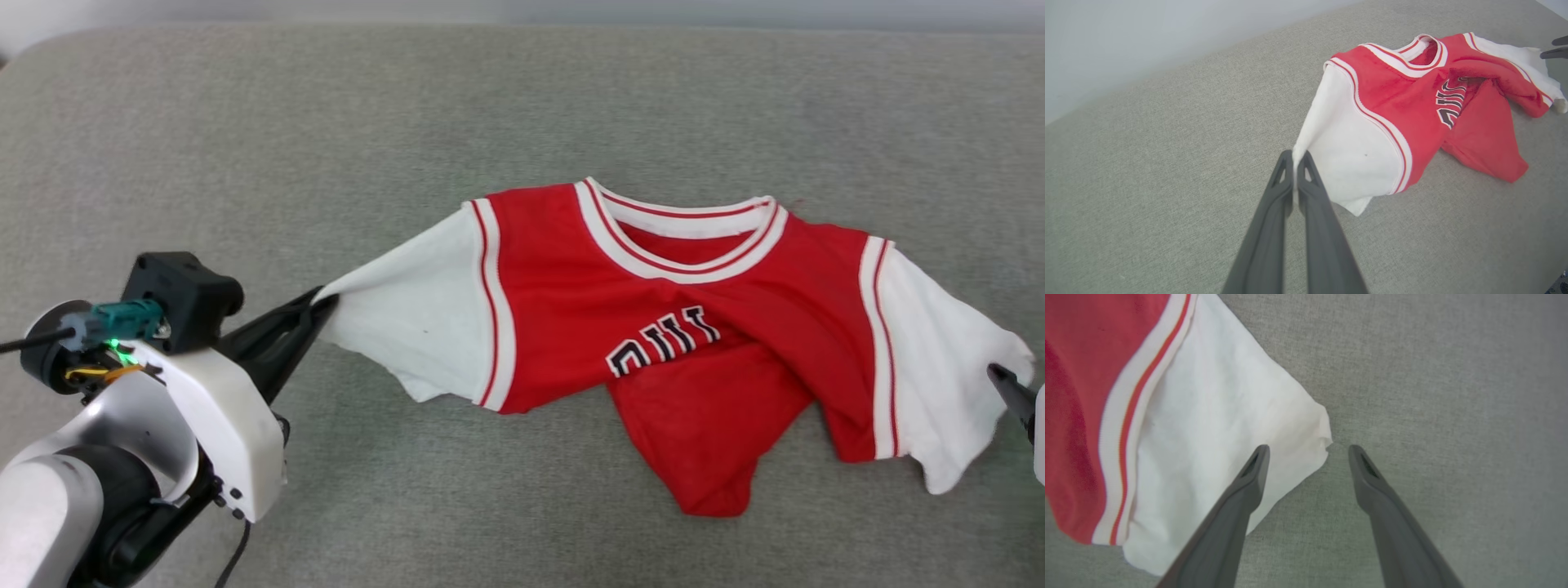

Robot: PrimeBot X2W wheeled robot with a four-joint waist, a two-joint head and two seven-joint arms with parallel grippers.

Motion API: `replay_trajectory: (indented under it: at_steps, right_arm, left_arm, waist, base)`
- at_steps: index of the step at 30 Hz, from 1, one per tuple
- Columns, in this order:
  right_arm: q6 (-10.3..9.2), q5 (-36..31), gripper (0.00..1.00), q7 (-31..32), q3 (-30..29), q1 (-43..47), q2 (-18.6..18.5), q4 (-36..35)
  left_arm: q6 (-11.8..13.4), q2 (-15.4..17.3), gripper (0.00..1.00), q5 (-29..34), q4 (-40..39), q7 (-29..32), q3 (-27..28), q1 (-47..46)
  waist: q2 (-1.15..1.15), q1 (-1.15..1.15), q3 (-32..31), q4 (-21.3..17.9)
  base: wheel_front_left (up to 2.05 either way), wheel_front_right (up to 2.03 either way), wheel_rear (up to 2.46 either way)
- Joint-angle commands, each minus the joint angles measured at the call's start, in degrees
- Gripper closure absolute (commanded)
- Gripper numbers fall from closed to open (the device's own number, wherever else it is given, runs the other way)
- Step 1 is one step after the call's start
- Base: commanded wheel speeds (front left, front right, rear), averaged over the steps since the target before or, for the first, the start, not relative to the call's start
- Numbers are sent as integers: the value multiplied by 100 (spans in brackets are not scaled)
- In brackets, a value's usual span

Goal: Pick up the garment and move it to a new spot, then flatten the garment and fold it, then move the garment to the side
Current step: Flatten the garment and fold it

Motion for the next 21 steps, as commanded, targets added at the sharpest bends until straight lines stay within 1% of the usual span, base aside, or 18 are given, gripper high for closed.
replay_trajectory:
  at_steps: [1,5,8,10,13,14,15,16,17,21]
  right_arm:
    - [-3,-83,0,4,16,-88,1,160]
    - [-3,-232,0,-43,72,-174,-3,550]
    - [-3,-349,0,-123,244,-187,35,868]
    - [-2,-316,0,-175,363,-230,112,1063]
    - [7,-225,0,-213,644,-219,122,1304]
    - [11,-194,24,-236,758,-231,93,1361]
    - [12,-185,85,-293,860,-254,26,1401]
    - [12,-185,85,-293,860,-254,26,1401]
    - [12,-181,100,-364,954,-305,-73,1446]
    - [-3,-45,100,-795,970,-629,-317,1480]
  left_arm:
    - [17,-1,100,42,-99,-10,-12,45]
    - [11,6,100,139,-301,-16,-115,62]
    - [-23,-13,100,202,-377,-26,-184,61]
    - [-33,-37,100,220,-400,-32,-220,46]
    - [-46,-67,100,235,-389,-54,-267,25]
    - [-49,-69,100,238,-377,-56,-273,24]
    - [-45,-75,100,239,-359,-65,-285,22]
    - [-45,-75,100,239,-359,-65,-285,22]
    - [-58,-83,100,241,-335,-77,-303,19]
    - [-102,-160,100,169,-271,-194,-315,-7]
  waist:
    - [0,0,79,162]
    - [0,0,151,294]
    - [0,0,190,356]
    - [0,0,203,382]
    - [0,0,216,395]
    - [0,0,216,391]
    - [0,0,213,385]
    - [0,0,213,385]
    - [0,0,196,379]
    - [0,0,36,322]
  base:
    - [0,0,0]
    - [0,0,0]
    - [0,0,0]
    - [0,0,0]
    - [0,0,0]
    - [0,0,0]
    - [0,0,0]
    - [0,0,0]
    - [0,0,0]
    - [0,0,0]
